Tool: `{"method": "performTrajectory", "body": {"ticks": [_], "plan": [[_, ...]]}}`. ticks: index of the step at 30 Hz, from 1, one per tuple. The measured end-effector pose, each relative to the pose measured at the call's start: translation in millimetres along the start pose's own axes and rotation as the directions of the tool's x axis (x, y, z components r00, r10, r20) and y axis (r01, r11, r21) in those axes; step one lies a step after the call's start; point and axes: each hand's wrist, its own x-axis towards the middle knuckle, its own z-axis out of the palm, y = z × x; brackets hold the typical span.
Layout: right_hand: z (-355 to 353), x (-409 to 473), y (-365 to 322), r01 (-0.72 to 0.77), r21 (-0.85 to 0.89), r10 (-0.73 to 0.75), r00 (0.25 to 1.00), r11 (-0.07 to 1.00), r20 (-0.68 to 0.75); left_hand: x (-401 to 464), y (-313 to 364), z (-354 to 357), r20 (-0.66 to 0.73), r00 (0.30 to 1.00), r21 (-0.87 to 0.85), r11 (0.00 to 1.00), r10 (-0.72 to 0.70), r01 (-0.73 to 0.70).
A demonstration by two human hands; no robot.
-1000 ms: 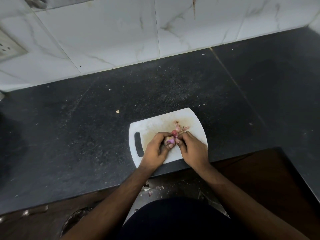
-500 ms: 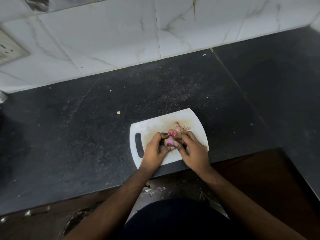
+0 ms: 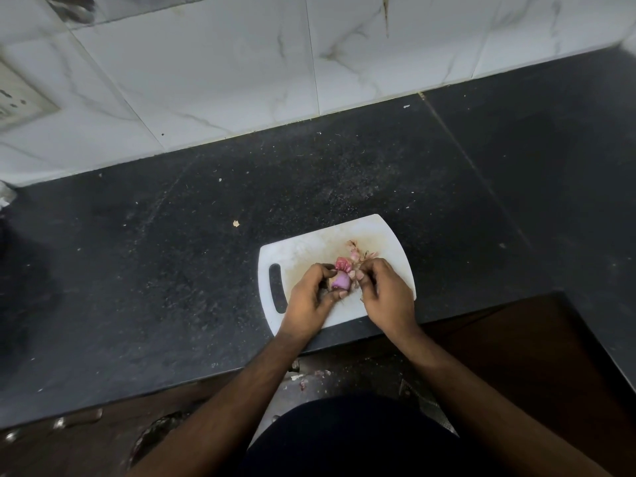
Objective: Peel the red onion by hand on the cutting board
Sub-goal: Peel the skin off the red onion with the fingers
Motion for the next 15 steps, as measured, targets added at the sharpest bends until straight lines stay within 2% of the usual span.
{"method": "performTrajectory", "body": {"ticks": [8,10,13,15], "plan": [[-0.6,16.5,5.8,-0.176,0.144,0.190,0.977,0.974,-0.096,-0.6,-0.5,-0.1,-0.007,0.992,0.136,0.983,0.125,-0.123],[-2.1,15.6,4.7,-0.144,0.137,0.156,0.985,0.980,-0.079,-2.2,-0.4,0.7,-0.020,0.992,0.163,0.979,0.123,-0.119],[-6.3,5.9,-3.1,-0.011,0.080,0.014,0.999,0.997,-0.039,-5.2,-0.1,2.3,-0.012,0.992,0.224,0.967,0.128,-0.122],[-8.8,-0.5,-7.1,0.065,0.075,-0.064,0.998,0.995,-0.012,-4.6,1.8,1.7,0.005,0.991,0.204,0.971,0.130,-0.128]]}}
